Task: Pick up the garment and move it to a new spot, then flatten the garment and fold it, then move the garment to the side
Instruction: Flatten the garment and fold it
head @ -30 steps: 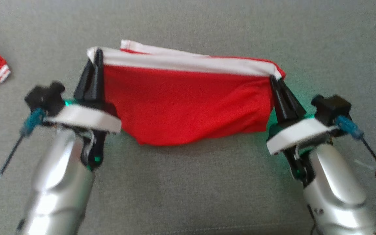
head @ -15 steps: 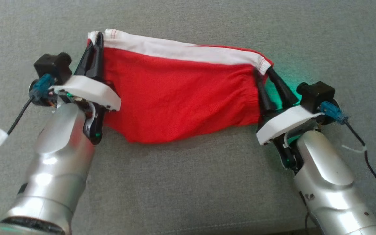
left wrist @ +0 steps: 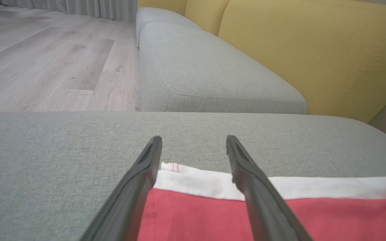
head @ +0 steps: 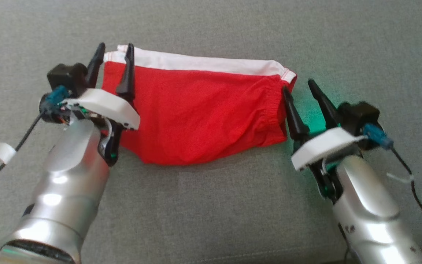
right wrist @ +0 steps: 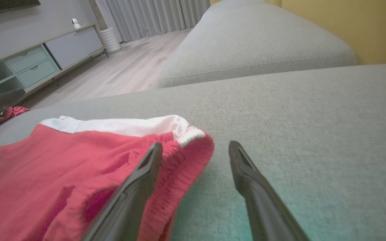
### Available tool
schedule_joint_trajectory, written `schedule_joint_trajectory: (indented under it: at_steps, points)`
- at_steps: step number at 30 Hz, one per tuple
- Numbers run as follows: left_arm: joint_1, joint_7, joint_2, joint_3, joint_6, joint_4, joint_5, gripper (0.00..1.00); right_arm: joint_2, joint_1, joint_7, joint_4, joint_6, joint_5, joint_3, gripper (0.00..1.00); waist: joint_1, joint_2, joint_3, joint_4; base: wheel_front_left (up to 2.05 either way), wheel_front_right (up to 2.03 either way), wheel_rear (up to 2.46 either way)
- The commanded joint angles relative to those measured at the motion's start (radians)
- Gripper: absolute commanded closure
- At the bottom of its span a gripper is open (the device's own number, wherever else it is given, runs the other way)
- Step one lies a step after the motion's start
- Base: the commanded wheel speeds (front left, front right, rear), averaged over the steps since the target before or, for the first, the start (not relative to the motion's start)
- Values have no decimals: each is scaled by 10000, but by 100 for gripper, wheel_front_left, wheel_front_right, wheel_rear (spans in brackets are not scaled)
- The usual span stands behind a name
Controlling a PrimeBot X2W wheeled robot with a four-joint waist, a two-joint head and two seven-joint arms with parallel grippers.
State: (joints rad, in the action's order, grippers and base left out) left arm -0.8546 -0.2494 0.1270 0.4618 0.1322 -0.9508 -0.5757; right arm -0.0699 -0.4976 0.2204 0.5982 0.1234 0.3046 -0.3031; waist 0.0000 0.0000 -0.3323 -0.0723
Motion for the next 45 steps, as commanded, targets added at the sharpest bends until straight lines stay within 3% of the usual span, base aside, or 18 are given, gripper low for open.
schedule_joint_trajectory:
  at_steps: [1,8,13,27,33,34,35,36,45]
  points:
    - [-14,-105,345,-51,-16,314,-103,0,196,328,107,-320,73,-169,-18,0,0,0,197,99,0,0,0]
    - [626,-29,450,438,-16,237,-603,0,196,1084,-142,-762,73,-678,680,0,0,0,772,255,0,0,0]
    - [1037,631,564,732,-16,-13,-1135,0,196,1634,-405,-1331,73,-915,1158,0,0,0,1026,189,0,0,0]
    - [1007,2109,969,917,-16,-562,-2169,0,196,2485,-1101,-3833,73,-1391,1870,0,0,0,692,-521,0,0,0]
    - [1146,2987,884,1394,-16,-58,-2715,0,196,2667,-1343,-4809,73,-1390,1942,0,0,0,599,-726,0,0,0]
    - [1176,3074,900,1476,-16,88,-2816,24,196,2695,-1376,-4904,73,-1386,1954,0,0,0,597,-743,0,0,0]
    - [1198,3125,932,1547,-16,209,-2895,58,196,2723,-1404,-4983,73,-1388,1973,0,0,0,597,-756,0,0,0]
    - [1207,3132,975,1622,-16,323,-2942,100,196,2749,-1424,-5047,73,-1388,1995,0,0,0,599,-765,0,0,0]
    - [1310,2558,1330,1874,-16,814,-3141,100,196,3008,-1454,-5243,73,-1389,2333,0,0,0,879,-545,0,0,0]
